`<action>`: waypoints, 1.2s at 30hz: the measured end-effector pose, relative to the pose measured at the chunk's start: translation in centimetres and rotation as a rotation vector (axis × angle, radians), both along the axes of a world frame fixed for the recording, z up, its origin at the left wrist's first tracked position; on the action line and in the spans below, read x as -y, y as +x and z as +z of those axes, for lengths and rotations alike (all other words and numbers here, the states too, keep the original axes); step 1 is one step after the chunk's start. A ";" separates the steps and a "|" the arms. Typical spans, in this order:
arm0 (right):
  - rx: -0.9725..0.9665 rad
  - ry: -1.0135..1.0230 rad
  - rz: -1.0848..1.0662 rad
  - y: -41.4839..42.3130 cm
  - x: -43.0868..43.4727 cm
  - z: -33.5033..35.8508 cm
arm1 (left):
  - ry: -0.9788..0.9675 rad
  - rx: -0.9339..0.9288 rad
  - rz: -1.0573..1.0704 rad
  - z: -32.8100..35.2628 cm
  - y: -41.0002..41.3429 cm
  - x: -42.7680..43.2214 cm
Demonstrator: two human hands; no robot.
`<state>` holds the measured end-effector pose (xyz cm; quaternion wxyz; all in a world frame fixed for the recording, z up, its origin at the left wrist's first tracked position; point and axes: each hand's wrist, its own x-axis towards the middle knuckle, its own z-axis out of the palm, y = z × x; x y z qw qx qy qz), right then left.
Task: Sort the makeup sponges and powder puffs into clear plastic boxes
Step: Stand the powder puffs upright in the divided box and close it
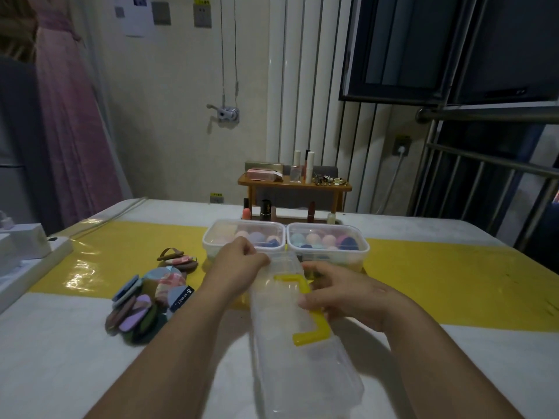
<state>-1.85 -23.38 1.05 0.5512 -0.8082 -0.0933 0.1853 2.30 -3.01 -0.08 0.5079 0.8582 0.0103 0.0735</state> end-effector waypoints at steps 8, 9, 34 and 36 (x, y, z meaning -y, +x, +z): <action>0.267 -0.159 -0.191 -0.1 0.5 0.5 | 0.185 0.054 0.134 0.8 -0.2 -1.3; 0.233 -0.191 -0.150 -0.2 0.9 0.9 | 0.234 0.075 0.148 0.8 -0.3 -1.2; 0.383 -0.627 -0.100 -1.5 2.7 3.1 | 0.403 -0.077 0.021 2.7 -1.1 -0.9; 0.387 -0.691 -0.017 -1.7 2.8 3.2 | 0.478 -0.069 0.033 2.7 -0.8 -0.8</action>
